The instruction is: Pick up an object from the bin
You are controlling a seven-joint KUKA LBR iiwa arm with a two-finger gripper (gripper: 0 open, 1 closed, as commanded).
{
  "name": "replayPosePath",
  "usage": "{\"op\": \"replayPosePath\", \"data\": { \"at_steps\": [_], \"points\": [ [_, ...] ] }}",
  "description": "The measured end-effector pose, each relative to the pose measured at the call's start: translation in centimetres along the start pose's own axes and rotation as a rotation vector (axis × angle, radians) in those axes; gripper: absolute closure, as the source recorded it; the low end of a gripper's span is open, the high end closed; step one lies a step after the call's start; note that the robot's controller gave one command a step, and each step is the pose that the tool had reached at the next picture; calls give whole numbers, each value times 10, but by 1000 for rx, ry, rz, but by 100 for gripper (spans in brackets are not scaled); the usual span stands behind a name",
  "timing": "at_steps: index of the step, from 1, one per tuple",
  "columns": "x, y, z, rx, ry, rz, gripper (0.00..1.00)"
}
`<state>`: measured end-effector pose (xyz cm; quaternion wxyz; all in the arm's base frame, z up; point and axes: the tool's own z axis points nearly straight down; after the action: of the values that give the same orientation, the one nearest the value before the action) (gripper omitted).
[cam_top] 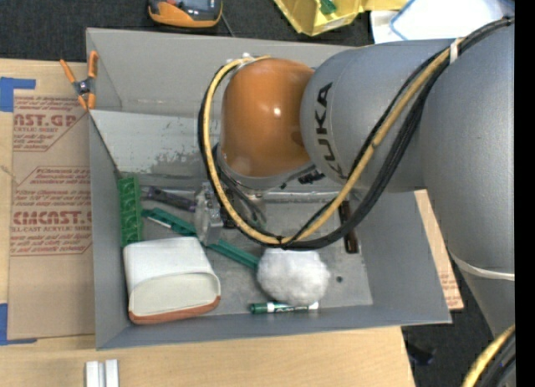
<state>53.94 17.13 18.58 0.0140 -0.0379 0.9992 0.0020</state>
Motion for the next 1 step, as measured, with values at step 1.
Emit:
{"op": "replayPosePath", "data": {
  "at_steps": [1],
  "points": [
    [11, 5, -55, 0, -5, -272, 100]
  ]
}}
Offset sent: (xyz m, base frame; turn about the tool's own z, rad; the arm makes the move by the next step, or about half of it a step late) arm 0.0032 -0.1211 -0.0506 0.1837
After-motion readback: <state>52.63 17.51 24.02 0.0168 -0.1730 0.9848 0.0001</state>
